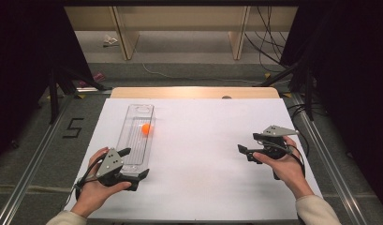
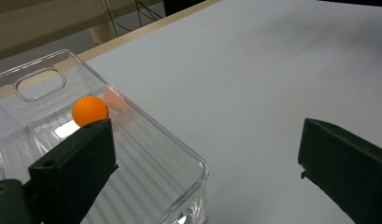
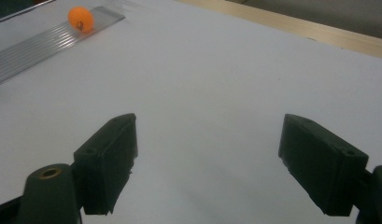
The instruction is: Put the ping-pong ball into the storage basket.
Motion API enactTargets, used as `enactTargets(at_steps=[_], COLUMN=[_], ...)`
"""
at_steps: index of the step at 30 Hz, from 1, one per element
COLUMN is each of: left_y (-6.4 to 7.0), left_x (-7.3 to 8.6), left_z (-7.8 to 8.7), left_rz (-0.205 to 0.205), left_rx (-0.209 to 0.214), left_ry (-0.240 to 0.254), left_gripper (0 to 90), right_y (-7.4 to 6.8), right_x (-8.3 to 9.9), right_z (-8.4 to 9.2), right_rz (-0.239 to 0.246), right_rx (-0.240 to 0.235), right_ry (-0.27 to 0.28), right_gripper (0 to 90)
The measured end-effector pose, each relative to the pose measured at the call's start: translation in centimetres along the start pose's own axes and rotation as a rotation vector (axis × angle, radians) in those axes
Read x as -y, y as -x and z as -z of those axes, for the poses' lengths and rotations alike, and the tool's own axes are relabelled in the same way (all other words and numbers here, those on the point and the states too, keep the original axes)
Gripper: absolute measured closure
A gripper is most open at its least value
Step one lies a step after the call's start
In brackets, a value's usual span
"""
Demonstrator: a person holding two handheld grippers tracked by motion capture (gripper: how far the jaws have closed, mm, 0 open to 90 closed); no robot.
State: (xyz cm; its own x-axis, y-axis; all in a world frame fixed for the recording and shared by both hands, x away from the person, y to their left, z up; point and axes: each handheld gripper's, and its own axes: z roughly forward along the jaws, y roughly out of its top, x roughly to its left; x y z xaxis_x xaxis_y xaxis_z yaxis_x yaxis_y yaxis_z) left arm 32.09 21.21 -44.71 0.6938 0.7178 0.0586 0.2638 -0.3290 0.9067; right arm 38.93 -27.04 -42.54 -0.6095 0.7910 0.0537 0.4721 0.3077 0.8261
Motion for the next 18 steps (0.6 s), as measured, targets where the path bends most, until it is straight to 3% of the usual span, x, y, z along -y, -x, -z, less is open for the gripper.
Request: enactTargets(at_steps=[18], left_y=[-0.1], left_x=[0.1], left_z=[0.0], left_rz=[0.0], left_rx=[-0.003], left_ry=[-0.004], left_gripper=[3.8], right_y=[-0.6], right_x=[2.1], right_z=[1.3], right_rz=[-0.004], right_rx=[-0.004], right_ry=[-0.01], right_gripper=[19.2])
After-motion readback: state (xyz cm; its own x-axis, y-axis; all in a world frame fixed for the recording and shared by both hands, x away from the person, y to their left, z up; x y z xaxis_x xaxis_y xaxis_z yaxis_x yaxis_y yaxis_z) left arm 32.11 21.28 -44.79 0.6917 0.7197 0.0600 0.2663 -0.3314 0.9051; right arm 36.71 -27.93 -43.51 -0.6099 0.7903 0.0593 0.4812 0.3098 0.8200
